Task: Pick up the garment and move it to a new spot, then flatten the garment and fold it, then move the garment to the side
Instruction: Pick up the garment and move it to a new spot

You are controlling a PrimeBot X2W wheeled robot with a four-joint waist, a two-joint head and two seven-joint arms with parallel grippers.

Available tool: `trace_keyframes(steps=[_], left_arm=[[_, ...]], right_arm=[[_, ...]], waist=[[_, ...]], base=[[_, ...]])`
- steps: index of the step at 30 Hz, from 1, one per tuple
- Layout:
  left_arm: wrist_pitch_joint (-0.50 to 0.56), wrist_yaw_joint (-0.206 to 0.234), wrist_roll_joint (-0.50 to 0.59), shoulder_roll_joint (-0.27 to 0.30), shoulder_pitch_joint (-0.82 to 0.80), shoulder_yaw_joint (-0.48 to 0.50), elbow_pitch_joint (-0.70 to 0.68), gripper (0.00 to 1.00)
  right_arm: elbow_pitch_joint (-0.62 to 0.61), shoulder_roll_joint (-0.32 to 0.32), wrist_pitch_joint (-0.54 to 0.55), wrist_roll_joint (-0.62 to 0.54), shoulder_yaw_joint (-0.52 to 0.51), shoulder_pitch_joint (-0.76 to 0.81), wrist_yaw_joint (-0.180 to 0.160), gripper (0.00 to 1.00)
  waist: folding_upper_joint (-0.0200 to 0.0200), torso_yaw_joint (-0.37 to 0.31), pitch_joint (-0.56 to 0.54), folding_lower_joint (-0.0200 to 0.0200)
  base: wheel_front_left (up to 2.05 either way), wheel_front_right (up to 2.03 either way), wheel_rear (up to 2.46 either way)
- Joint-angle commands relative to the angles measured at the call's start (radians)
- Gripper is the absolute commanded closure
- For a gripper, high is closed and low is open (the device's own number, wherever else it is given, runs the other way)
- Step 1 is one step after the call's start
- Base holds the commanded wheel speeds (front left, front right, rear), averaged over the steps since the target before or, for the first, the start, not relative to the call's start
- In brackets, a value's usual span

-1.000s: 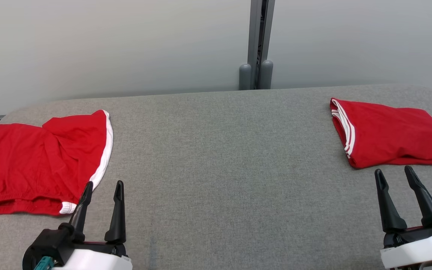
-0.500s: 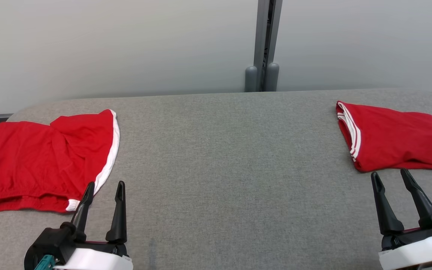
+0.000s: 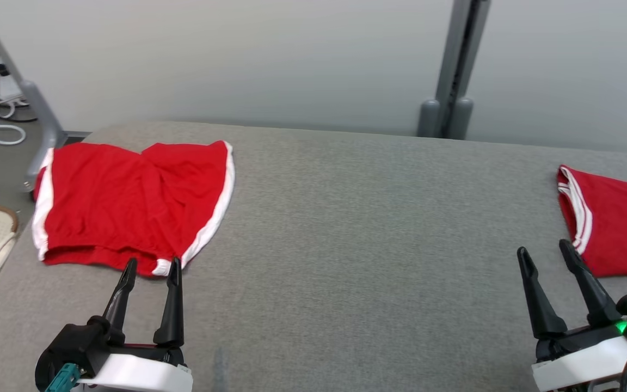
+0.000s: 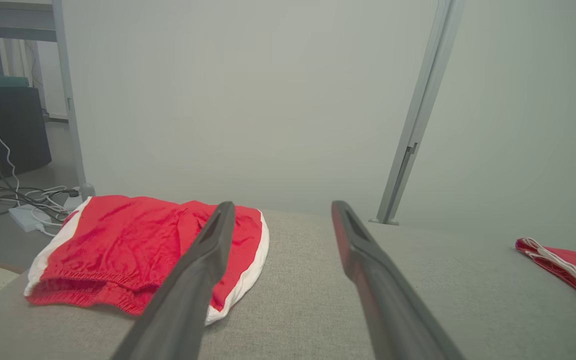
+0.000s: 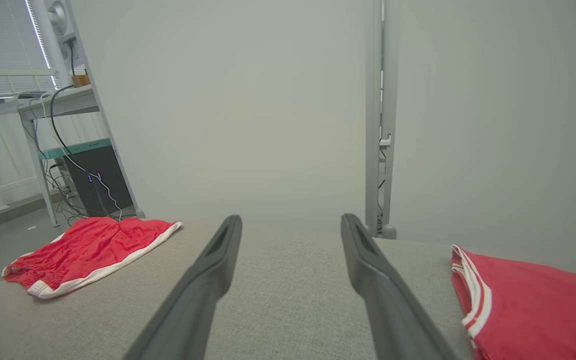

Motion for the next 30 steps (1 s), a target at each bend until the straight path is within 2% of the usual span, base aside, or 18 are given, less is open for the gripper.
trace_keyframes(steps=[1, 10, 16, 30], left_arm=[[-0.004, -0.002, -0.001, 0.003, -0.021, 0.004, 0.002, 0.00], [-0.004, -0.008, 0.000, 0.003, -0.024, 0.010, 0.016, 0.00], [-0.004, -0.007, -0.001, 0.005, -0.017, 0.017, 0.022, 0.00], [-0.004, -0.007, -0.002, 0.005, -0.014, 0.023, 0.022, 0.00]], right_arm=[[0.001, 0.004, -0.001, 0.006, 0.006, -0.009, 0.000, 0.00], [0.004, 0.017, -0.001, 0.013, 0.029, -0.016, 0.000, 0.00], [0.007, 0.023, -0.001, 0.012, 0.034, -0.013, 0.000, 0.00], [0.005, 0.021, -0.001, 0.014, 0.047, -0.017, 0.000, 0.00]], waist=[[0.0000, 0.038, -0.003, 0.0000], [0.0000, 0.135, -0.003, 0.0000], [0.0000, 0.176, -0.006, 0.0000], [0.0000, 0.173, -0.001, 0.0000]], base=[[0.00, 0.00, 0.00], [0.00, 0.00, 0.00], [0.00, 0.00, 0.00], [0.00, 0.00, 0.00]])
